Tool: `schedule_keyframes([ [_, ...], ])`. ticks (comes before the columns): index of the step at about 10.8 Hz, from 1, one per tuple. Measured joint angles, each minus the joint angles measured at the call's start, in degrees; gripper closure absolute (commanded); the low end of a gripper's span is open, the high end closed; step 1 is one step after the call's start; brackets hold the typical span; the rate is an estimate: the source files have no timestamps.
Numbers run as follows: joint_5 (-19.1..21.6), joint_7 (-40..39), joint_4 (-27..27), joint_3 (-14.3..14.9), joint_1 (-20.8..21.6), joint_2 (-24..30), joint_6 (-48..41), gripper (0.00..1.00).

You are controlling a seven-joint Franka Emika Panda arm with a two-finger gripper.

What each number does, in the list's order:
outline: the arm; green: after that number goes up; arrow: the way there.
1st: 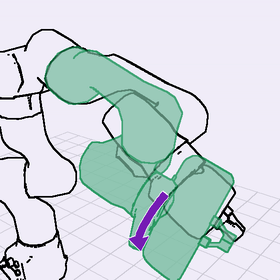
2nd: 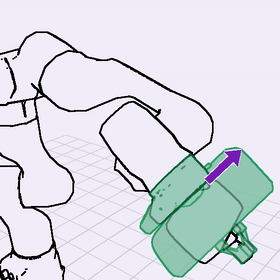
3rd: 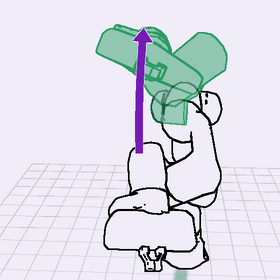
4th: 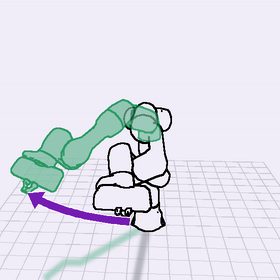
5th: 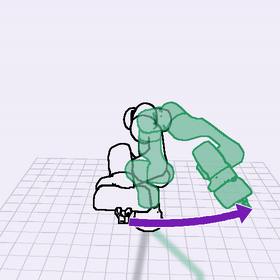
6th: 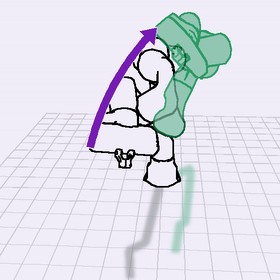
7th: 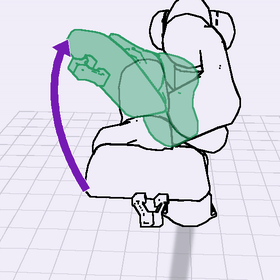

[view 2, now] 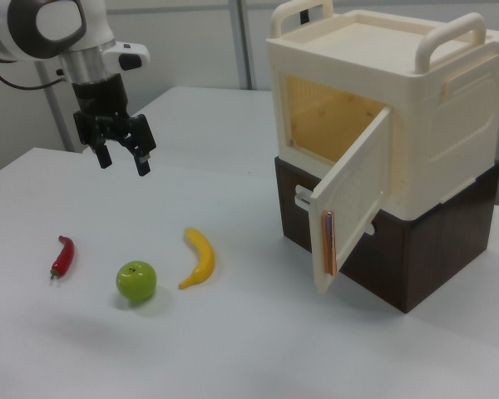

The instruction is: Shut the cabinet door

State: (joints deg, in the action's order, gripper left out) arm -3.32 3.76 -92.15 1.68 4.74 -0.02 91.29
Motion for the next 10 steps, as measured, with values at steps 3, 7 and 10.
schedule_keyframes([
  [3,0.0,0.0,0.0,0.0,-0.4,0.0,0.0,0.0],
  [7,0.0,-0.4,0.4,0.0,-0.8,0.0,0.0,0.0],
  [10,0.0,-3.8,0.5,0.1,-2.0,0.0,0.0,0.37],
])
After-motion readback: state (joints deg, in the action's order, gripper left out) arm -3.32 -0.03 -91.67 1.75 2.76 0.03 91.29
